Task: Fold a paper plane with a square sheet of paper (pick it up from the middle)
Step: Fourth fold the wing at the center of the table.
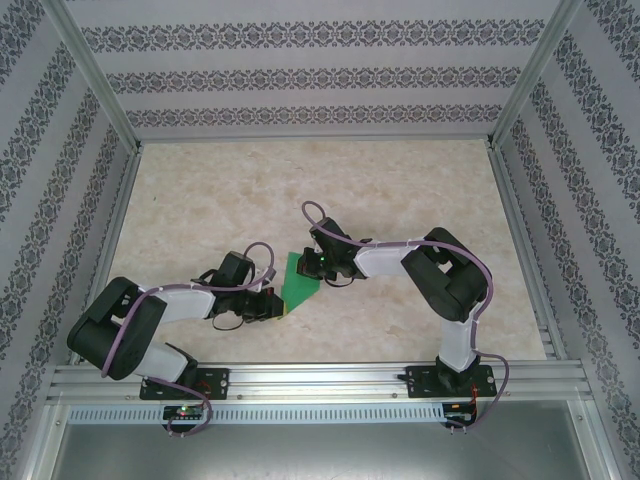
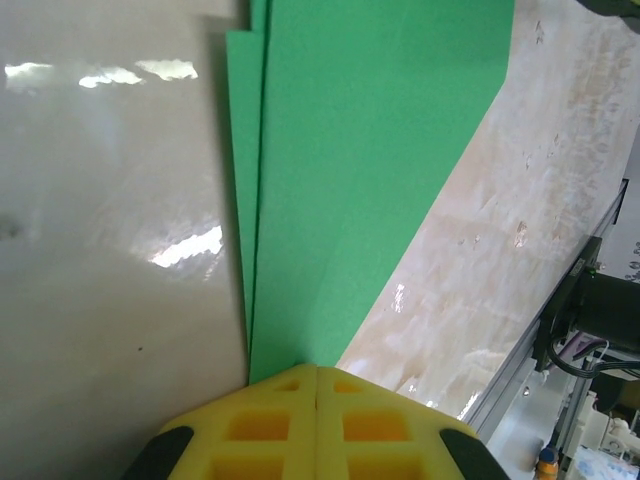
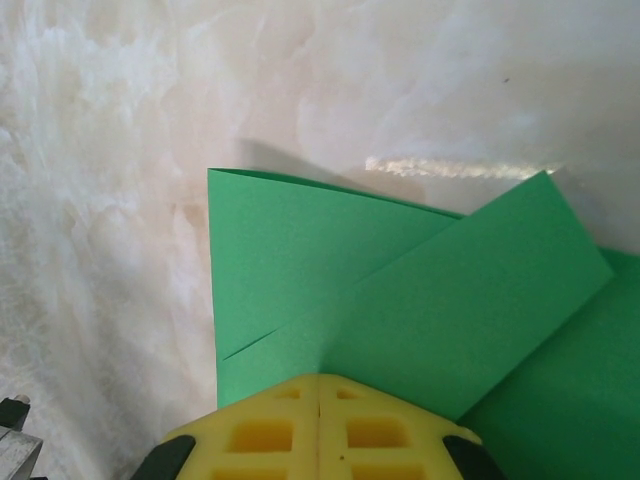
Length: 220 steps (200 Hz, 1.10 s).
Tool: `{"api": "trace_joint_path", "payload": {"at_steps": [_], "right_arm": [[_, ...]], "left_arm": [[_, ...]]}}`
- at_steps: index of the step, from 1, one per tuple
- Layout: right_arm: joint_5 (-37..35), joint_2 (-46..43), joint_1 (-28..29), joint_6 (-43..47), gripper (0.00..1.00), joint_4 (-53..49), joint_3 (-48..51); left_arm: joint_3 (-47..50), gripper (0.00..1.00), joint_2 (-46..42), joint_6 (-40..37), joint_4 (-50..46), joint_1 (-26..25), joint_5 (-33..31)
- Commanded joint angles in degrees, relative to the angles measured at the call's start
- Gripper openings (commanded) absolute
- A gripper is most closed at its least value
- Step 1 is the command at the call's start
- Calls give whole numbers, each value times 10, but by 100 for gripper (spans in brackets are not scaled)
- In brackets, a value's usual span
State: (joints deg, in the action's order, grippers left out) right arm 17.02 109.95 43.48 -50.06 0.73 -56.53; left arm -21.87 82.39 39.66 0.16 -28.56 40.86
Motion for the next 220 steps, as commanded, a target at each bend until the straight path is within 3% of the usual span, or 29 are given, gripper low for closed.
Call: {"api": "trace_joint_path", "payload": {"at_steps": [1,44,87,122,139,174,220], "right_arm": [[-74,45,-4,0,5,-65,22],[-78,48,-1,0,5,-68,19],[-78,53,-1,-1,5,-66,18],[-78,49,-1,4,6,-72,13],[-78,51,-1,4,6,-73,10],[-75,52,0,1,6,-71,9],[-75,50,0,-3,6,-69,10]], "left_arm": [[40,6,19,18,-121,-5,13],[48,3,-7,22,-158,-5,8],[34,6,-135,38,-237,-5,-9],[-50,9,-228,27,-290,-1,-42],[-95,10,-198,16,-268,2,-46],[-168,9,-44,-14,-208,5,-42],[-187,11,71,-7,-97,5,-29]]}}
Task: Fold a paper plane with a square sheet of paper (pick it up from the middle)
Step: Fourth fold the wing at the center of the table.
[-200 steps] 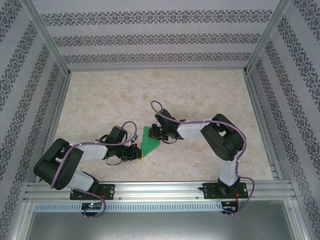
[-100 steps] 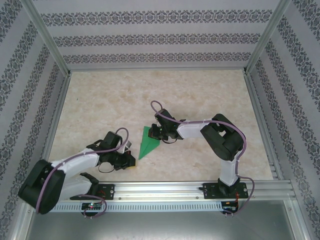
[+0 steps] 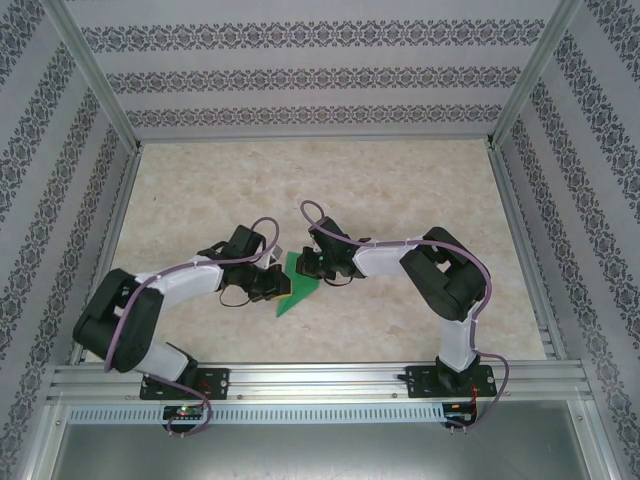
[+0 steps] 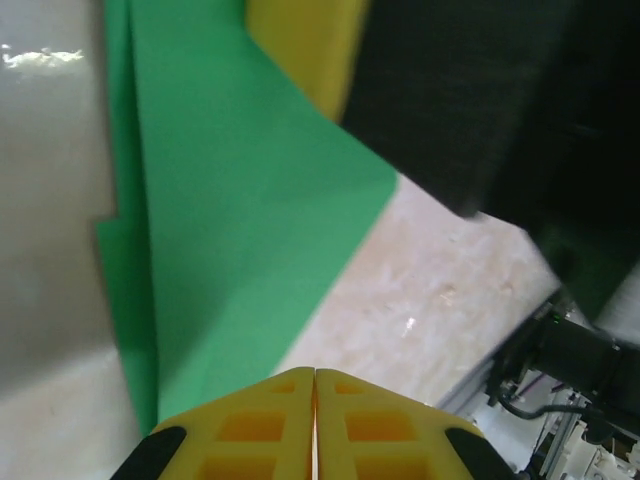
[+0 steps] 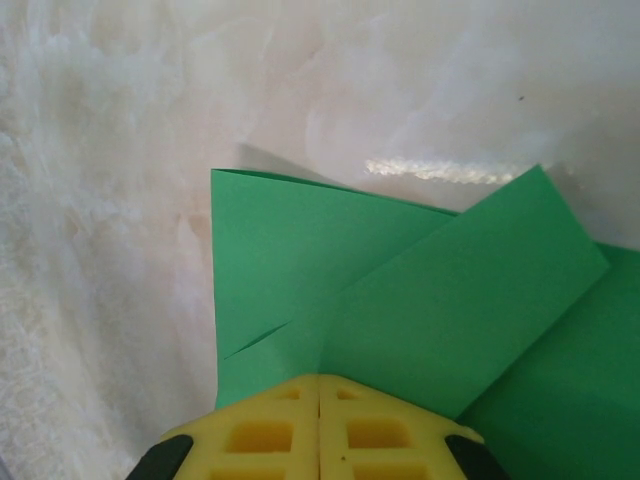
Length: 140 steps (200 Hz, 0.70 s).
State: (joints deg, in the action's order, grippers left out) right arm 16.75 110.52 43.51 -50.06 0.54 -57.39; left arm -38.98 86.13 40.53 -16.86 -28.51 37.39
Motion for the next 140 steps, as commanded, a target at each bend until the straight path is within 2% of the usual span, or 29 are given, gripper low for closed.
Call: {"api": "trace_joint_path", "payload": {"at_steps": [1,27,60,99,140], "right_arm": [[-73,44,0,-3,7,-67,19],[-69,41,1,-3,7,-65,21],[-62,31,0,-3,9,-63,19],[-32,-23,7,5,14,-50,13],[0,-38,21,0,13,-36,13]], "left_arm": [[-17,11,35,-15,75,5,6],[-11,11,81,-27,86,3,7],[21,9,115,-64,25,4,0],[69,8,106,-55,51,3,19],[58,9,75,-59,37,3,15]]}}
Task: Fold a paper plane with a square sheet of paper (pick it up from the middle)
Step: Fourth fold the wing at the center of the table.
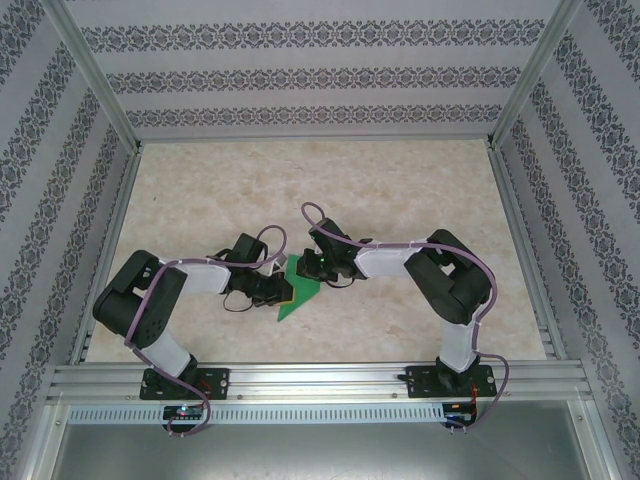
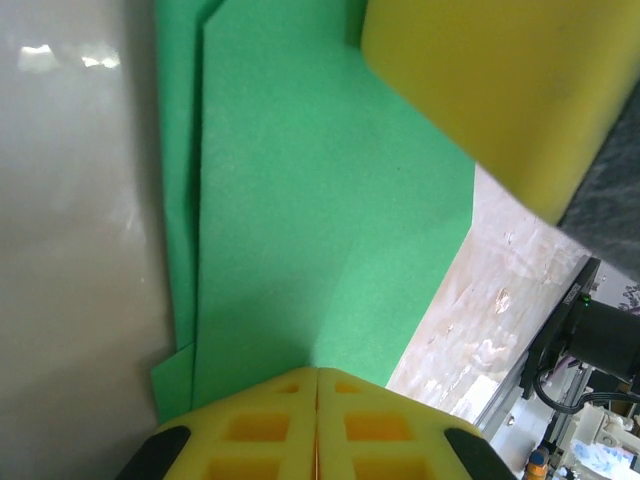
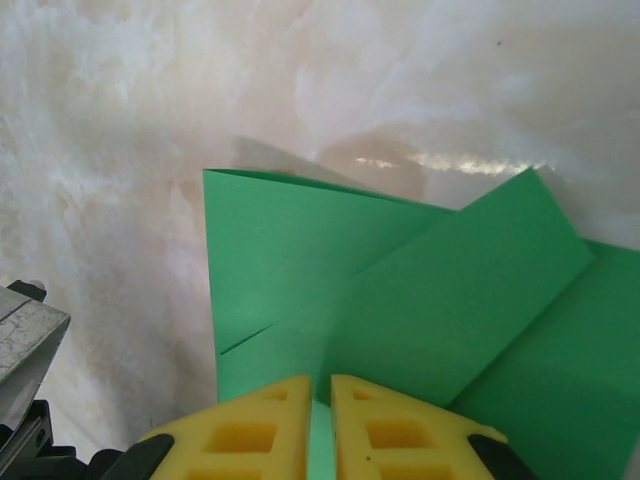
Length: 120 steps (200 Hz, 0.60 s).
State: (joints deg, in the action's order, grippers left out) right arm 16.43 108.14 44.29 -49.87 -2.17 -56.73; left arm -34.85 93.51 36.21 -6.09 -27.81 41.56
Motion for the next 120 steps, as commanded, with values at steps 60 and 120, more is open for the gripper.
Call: {"api": "trace_joint_path", "payload": {"at_steps": [60,120], "right_arm": [[19,-14,37,-46,9,68,41],[-49,16,22,-14,11,-33,-1]], "left_arm": [[6,10,-10,-19,-73,-5,-28],[10,9,-16,-28,-83,-5,-29]]}}
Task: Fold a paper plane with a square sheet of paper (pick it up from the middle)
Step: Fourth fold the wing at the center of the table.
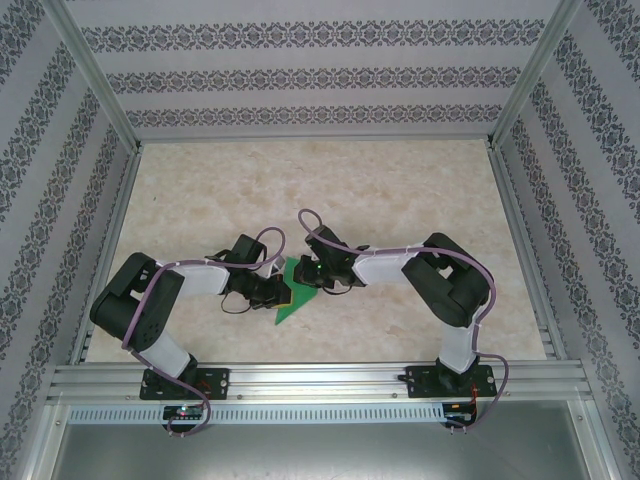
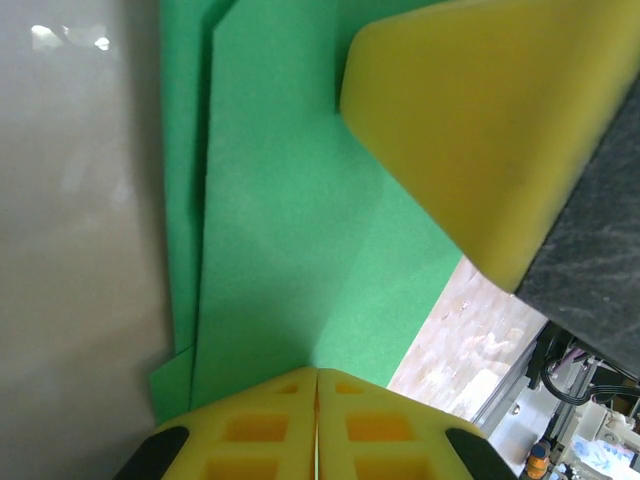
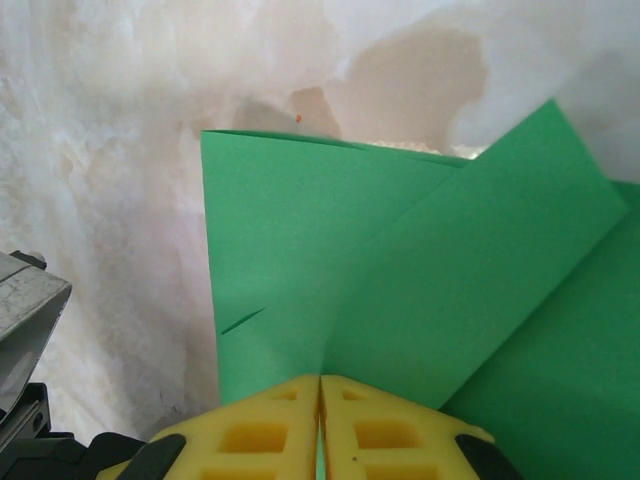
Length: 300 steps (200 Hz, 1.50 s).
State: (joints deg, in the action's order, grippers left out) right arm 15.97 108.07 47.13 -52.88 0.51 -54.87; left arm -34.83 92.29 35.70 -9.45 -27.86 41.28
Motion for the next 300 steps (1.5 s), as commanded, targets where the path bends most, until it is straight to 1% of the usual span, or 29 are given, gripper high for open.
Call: {"api": "trace_joint_path", "payload": {"at_steps": [1,23,46,68,81,109,129,147,167,178,189,212,247,265,283,300], "right_arm": [[-45,17,-8,17,11,-60,-20],[-64,13,-39,39,11,-75,-35],[-65,20,-82,62,11,-74,-47],[-34,29,-106,92,12,-81,-69],[-33,16,-103,104,12,-99,-82],[-11,-32,-84,104,14,-94,-77],[-28,-57,-58,96,14,-99,-63],[-20,-59,-44,78,14,-87,-44],[-44,-62,-31,67,14,-94,-27],[-60,-73,-30,61,14,-95,-14],[-42,-77,-33,58,15,-78,-5],[-77,-103,-35,69,16,-120,-10],[-83,-150,-40,73,18,-122,-16],[-56,-152,-40,74,19,-98,-14],[-50,-140,-33,73,19,-100,-17],[-5,-105,-26,58,18,-68,-20]], "left_arm": [[11,9,-4,-23,-50,-4,-27],[18,7,-4,-27,-51,-4,-30],[25,7,-2,-28,-48,-4,-32],[24,7,-2,-26,-44,-4,-33],[21,7,-2,-27,-47,-4,-32],[16,7,-4,-23,-45,-4,-32],[16,7,-5,-21,-43,-4,-29],[16,7,-8,-23,-42,-4,-28],[12,7,-8,-26,-46,-4,-29],[12,7,-9,-26,-47,-4,-27],[14,8,-11,-23,-45,-4,-27],[12,8,-12,-27,-49,-4,-27],[12,8,-12,-25,-47,-4,-27],[13,8,-13,-25,-46,-4,-26],[11,8,-13,-27,-49,-4,-27],[12,8,-14,-26,-46,-4,-26]]}}
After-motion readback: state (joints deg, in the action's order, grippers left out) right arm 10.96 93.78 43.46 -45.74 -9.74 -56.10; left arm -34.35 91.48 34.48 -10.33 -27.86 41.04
